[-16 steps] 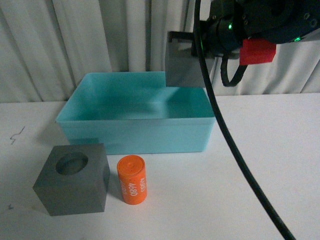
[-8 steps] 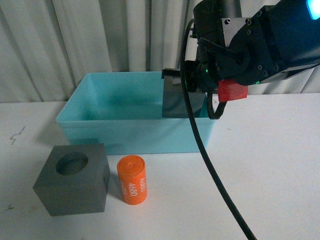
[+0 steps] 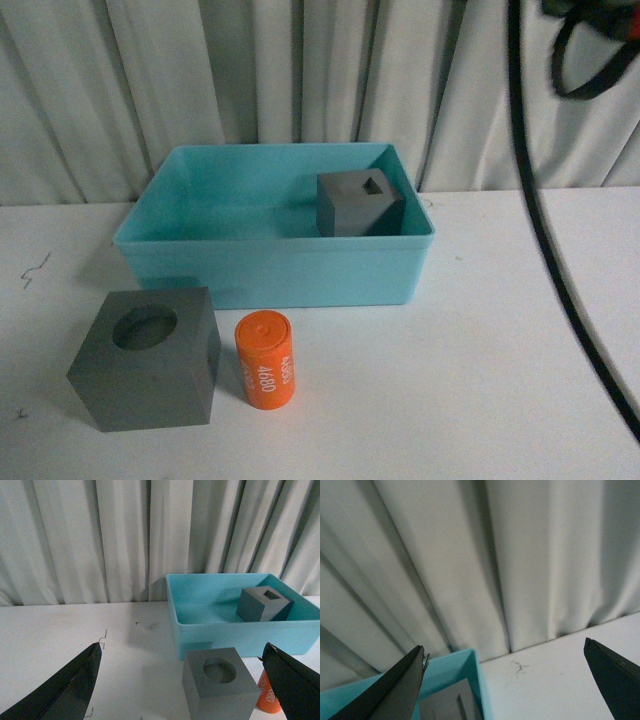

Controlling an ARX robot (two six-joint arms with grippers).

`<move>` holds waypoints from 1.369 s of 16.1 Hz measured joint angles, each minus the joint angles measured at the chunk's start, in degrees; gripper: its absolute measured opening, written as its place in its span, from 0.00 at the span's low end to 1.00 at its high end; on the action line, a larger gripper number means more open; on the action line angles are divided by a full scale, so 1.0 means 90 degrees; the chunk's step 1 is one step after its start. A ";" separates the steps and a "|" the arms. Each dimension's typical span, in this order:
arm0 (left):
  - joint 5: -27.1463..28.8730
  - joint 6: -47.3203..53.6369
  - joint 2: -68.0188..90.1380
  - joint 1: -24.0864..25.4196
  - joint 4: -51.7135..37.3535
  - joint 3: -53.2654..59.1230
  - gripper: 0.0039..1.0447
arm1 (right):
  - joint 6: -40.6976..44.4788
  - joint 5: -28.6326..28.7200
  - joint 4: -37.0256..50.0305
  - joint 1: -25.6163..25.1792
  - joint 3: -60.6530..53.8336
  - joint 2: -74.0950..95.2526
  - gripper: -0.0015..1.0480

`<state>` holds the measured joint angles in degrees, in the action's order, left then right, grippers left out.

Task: Place gray and orange parts in blue box

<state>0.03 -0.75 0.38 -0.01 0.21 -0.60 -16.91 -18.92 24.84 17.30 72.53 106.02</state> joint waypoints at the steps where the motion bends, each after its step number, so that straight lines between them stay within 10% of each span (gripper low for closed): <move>1: 0.0000 0.0000 0.0000 0.0000 0.0000 0.0002 0.94 | 0.0002 -0.0146 -0.0007 -0.0061 -0.0741 -0.0879 0.94; 9: -0.0002 0.0000 0.0000 0.0000 0.0000 0.0000 0.94 | -0.0648 -0.0908 -0.1506 0.0279 -0.4221 -0.4039 0.93; 13: 0.0000 0.0000 0.0000 0.0000 0.0000 0.0000 0.94 | 0.1243 0.0537 0.2059 -0.0393 -0.5899 -0.4682 0.57; 19: 0.0000 0.0000 0.0000 0.0000 -0.0002 0.0000 0.94 | 0.1831 0.1195 0.1921 -0.1027 -0.6977 -0.5940 0.01; 22: 0.0000 0.0000 0.0000 0.0000 0.0000 0.0000 0.94 | 0.1836 0.1445 0.1559 -0.1302 -0.7371 -0.6720 0.02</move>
<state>0.03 -0.75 0.38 -0.01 0.21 -0.60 -0.38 -5.91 38.87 5.58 6.20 45.54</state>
